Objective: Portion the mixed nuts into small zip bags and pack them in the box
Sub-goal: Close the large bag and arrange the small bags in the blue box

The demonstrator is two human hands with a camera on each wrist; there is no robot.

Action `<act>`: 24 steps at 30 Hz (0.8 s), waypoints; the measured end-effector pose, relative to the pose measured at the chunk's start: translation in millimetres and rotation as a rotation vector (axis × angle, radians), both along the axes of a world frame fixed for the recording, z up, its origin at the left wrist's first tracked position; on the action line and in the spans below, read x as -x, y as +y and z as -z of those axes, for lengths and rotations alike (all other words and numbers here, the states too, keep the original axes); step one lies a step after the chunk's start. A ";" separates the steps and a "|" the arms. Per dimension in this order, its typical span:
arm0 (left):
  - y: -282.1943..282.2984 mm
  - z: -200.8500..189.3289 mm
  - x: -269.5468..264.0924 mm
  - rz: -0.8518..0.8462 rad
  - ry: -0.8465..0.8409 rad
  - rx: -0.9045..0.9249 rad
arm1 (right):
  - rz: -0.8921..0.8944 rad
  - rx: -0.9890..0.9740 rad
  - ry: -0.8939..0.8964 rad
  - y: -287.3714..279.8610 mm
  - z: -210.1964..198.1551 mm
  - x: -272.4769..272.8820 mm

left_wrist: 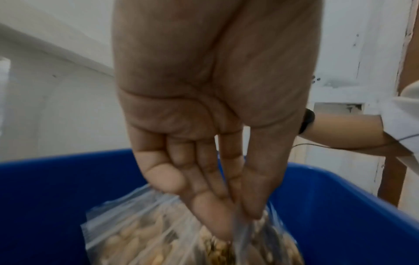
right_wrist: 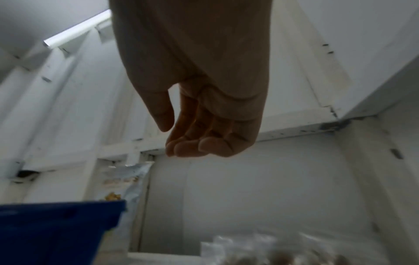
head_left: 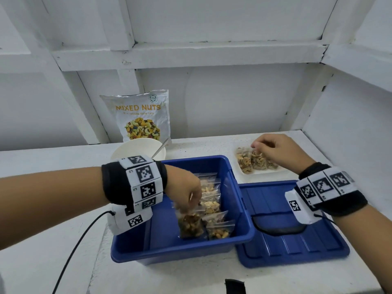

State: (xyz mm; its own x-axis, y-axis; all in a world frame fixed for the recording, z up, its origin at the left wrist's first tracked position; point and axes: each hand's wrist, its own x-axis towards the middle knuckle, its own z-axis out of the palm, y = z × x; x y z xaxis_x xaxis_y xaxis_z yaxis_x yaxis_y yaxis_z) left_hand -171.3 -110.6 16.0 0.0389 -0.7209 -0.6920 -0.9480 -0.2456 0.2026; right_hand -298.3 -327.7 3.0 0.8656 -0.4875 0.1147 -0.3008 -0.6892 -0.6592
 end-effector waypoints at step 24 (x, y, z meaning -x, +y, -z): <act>-8.8 17.0 -8.5 -0.037 -0.077 0.078 | 0.340 0.022 0.240 -62.9 75.7 -35.1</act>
